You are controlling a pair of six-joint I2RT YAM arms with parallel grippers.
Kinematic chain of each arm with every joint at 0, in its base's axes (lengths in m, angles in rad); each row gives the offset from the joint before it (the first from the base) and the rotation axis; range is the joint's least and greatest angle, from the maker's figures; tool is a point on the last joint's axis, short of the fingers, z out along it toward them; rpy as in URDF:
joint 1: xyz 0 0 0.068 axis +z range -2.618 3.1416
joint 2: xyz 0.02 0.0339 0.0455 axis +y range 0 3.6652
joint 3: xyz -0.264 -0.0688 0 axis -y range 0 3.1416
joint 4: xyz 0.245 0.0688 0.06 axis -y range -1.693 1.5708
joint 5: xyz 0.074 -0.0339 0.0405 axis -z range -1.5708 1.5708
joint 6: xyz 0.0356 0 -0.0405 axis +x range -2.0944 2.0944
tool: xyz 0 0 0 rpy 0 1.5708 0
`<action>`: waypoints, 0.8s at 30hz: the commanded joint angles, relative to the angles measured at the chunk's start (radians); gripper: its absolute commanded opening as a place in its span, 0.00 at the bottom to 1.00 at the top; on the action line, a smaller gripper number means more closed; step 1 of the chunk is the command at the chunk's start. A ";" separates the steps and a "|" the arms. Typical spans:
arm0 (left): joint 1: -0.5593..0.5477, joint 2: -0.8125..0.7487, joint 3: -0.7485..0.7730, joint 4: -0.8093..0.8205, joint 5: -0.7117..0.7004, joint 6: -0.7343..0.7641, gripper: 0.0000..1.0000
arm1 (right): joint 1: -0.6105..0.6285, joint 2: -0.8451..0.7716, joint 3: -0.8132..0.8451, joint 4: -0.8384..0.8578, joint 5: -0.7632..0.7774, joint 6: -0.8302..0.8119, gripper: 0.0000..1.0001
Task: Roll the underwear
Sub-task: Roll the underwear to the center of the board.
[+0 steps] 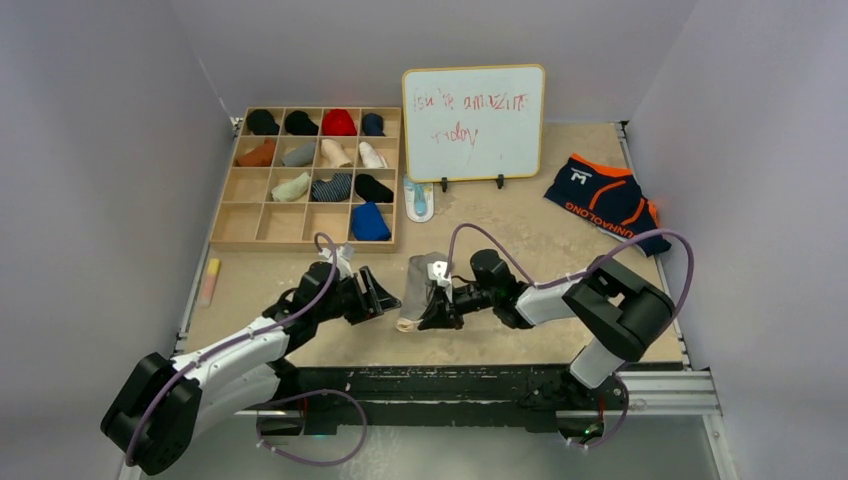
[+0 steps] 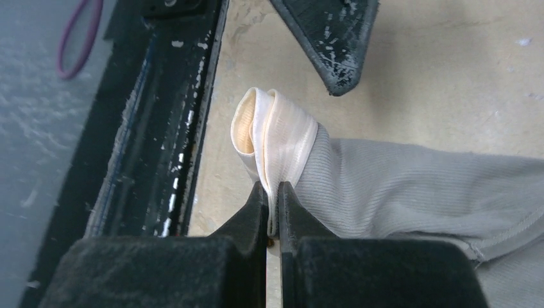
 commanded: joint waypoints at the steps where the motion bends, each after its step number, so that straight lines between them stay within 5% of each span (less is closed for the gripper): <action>1: 0.003 0.012 0.040 0.029 0.013 0.085 0.60 | -0.041 0.043 -0.010 0.175 -0.088 0.290 0.00; 10: 0.003 0.052 0.068 0.089 0.062 0.149 0.60 | -0.103 0.120 -0.068 0.393 -0.084 0.599 0.00; 24: 0.003 0.079 0.060 0.126 0.176 0.225 0.64 | -0.128 0.169 -0.042 0.131 -0.021 0.677 0.00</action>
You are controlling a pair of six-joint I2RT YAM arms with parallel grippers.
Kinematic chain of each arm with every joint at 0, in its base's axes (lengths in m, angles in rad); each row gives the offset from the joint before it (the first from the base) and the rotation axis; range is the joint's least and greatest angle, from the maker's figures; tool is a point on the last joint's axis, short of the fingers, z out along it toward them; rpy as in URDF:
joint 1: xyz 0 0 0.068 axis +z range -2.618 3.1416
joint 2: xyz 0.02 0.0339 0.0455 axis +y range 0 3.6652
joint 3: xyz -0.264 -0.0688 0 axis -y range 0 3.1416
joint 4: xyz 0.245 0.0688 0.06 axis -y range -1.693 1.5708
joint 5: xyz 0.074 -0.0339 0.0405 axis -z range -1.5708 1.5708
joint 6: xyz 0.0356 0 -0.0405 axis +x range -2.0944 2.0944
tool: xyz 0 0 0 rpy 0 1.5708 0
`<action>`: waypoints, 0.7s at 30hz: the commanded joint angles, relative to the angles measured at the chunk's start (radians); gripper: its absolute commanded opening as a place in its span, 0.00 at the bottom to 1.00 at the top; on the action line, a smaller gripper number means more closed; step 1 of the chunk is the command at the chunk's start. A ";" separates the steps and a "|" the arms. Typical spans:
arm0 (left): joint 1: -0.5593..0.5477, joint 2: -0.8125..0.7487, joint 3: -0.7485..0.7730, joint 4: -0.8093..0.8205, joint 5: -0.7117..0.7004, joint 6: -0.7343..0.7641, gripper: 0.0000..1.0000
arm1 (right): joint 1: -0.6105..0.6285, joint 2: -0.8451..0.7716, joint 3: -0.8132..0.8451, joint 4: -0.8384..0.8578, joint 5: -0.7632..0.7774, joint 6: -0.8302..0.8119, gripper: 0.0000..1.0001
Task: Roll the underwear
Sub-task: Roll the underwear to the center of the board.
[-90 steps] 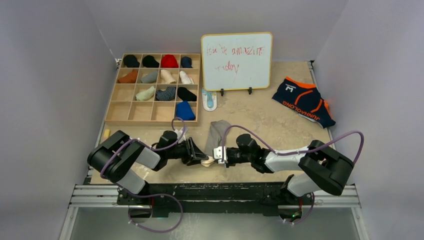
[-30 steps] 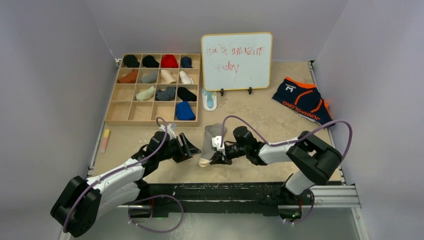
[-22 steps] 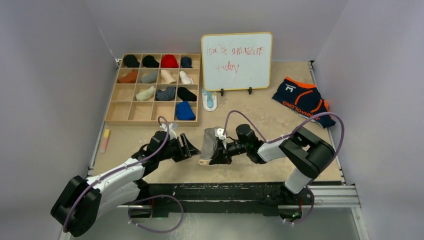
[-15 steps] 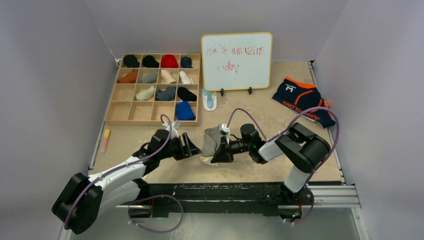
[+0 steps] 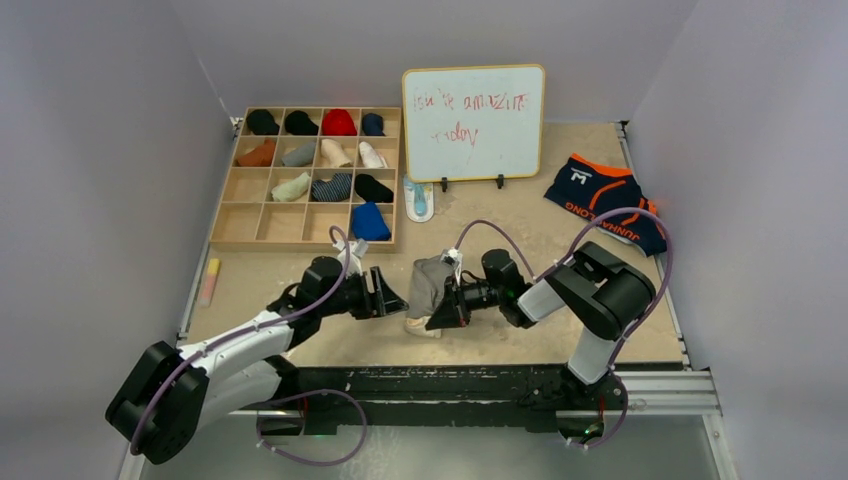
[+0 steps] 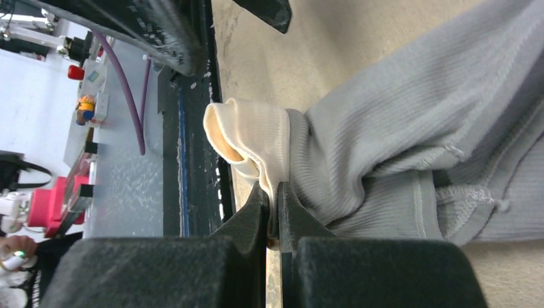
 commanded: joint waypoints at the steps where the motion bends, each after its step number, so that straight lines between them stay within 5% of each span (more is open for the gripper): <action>1: 0.002 0.028 0.031 0.056 0.072 0.069 0.64 | -0.017 0.034 0.015 -0.098 0.025 0.047 0.00; 21: 0.000 0.260 0.053 0.196 0.253 0.175 0.65 | -0.082 0.118 0.083 -0.263 0.020 0.106 0.02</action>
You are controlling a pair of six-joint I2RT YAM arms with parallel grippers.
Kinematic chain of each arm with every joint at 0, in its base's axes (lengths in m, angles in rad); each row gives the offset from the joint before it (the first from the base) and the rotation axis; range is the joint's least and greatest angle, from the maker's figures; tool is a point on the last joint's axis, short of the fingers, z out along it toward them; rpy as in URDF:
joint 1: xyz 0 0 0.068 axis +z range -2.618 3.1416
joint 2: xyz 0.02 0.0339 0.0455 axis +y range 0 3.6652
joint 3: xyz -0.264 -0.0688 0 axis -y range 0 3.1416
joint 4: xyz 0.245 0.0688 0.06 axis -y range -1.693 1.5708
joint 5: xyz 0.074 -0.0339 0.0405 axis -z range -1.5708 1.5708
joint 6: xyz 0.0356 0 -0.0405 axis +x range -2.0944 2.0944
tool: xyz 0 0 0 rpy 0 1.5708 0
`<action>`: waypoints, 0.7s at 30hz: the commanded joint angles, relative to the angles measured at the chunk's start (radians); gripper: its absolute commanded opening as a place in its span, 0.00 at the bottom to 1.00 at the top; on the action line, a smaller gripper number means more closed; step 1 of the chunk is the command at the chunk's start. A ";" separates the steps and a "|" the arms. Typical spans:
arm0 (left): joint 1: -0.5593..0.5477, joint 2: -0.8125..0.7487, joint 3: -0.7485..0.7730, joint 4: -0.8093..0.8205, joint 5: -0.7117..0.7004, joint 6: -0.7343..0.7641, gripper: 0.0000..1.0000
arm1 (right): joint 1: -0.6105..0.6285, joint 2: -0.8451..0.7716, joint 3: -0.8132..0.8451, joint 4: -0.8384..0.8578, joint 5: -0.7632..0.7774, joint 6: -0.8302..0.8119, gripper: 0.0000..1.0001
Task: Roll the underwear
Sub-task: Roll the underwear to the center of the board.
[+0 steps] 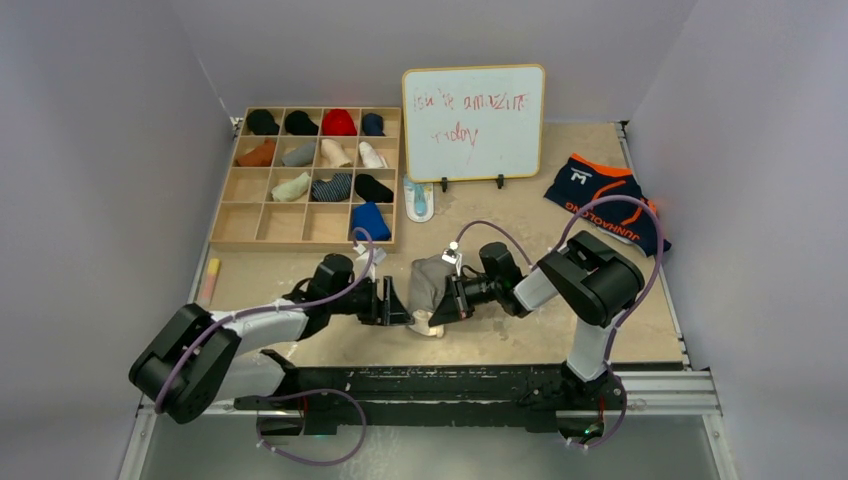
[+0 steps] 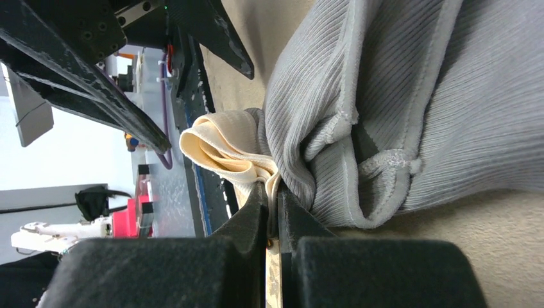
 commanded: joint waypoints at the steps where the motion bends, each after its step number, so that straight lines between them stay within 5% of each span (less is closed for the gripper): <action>1: 0.000 0.076 0.043 0.101 0.058 0.044 0.64 | -0.016 0.020 0.007 -0.109 0.056 -0.035 0.03; 12: -0.002 0.183 0.051 0.231 0.098 0.020 0.60 | -0.034 0.029 0.021 -0.111 0.033 -0.024 0.10; 21: -0.025 0.240 0.080 0.186 0.102 0.045 0.58 | -0.036 0.030 0.043 -0.120 0.026 -0.010 0.11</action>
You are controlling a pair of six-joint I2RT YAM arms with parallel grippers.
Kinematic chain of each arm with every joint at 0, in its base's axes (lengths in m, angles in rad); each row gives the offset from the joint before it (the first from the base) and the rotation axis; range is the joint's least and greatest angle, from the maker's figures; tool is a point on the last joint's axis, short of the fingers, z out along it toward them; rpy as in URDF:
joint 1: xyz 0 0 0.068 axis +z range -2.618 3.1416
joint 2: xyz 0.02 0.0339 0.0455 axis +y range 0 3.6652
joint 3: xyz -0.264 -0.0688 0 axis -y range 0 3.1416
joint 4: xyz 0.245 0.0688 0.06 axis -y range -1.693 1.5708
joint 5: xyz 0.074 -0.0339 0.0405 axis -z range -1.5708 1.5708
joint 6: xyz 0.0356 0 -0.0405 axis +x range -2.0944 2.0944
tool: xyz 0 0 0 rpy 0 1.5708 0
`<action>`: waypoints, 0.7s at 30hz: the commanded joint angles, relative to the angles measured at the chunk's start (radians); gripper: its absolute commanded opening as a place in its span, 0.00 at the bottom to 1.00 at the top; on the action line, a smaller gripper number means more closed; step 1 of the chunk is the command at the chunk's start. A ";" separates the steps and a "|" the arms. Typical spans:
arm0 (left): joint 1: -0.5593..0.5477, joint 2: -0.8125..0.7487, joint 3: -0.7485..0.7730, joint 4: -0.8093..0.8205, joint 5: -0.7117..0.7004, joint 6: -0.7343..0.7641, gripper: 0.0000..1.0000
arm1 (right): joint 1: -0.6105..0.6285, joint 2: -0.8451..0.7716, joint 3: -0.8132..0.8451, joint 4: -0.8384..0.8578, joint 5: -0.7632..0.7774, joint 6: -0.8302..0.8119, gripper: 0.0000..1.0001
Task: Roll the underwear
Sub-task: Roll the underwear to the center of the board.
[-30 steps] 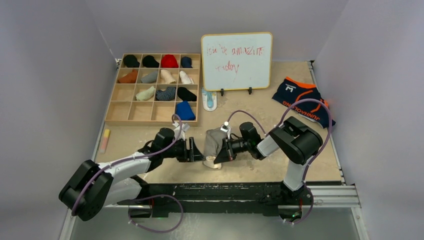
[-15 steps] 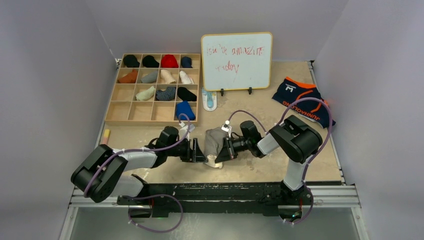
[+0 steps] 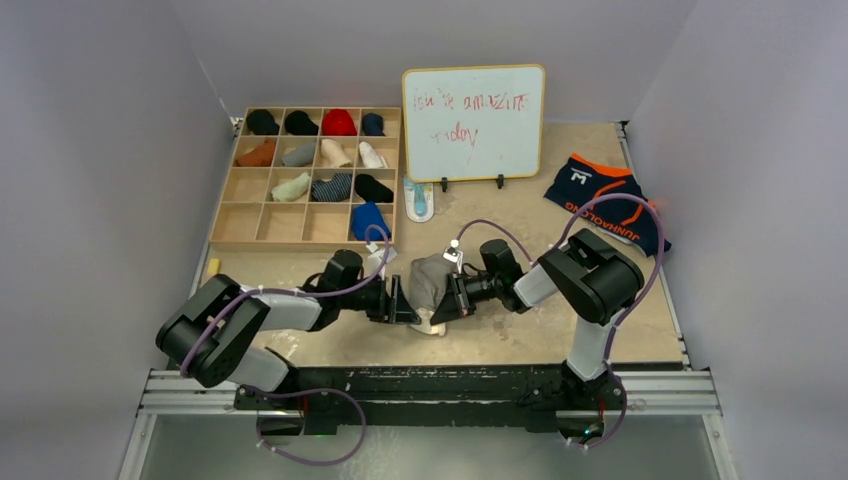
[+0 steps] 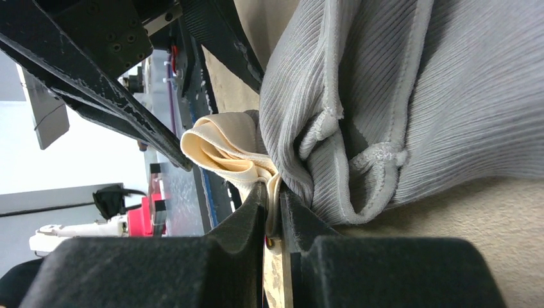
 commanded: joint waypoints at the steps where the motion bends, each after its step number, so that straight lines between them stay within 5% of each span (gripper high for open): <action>1: -0.019 0.036 0.045 0.014 0.008 0.034 0.56 | -0.010 0.022 0.016 -0.058 0.061 -0.019 0.11; 5: -0.027 0.068 0.059 0.001 -0.029 0.025 0.49 | -0.010 0.030 0.016 -0.038 0.053 -0.006 0.12; 12: -0.028 0.103 0.052 0.006 -0.117 -0.026 0.20 | -0.011 0.004 0.007 -0.021 0.040 -0.010 0.21; 18: -0.028 0.129 0.051 0.004 -0.147 -0.052 0.01 | -0.012 -0.092 -0.017 0.008 0.073 -0.036 0.52; 21: -0.028 0.130 0.054 -0.012 -0.153 -0.054 0.00 | -0.011 -0.199 -0.040 -0.037 0.123 -0.113 0.63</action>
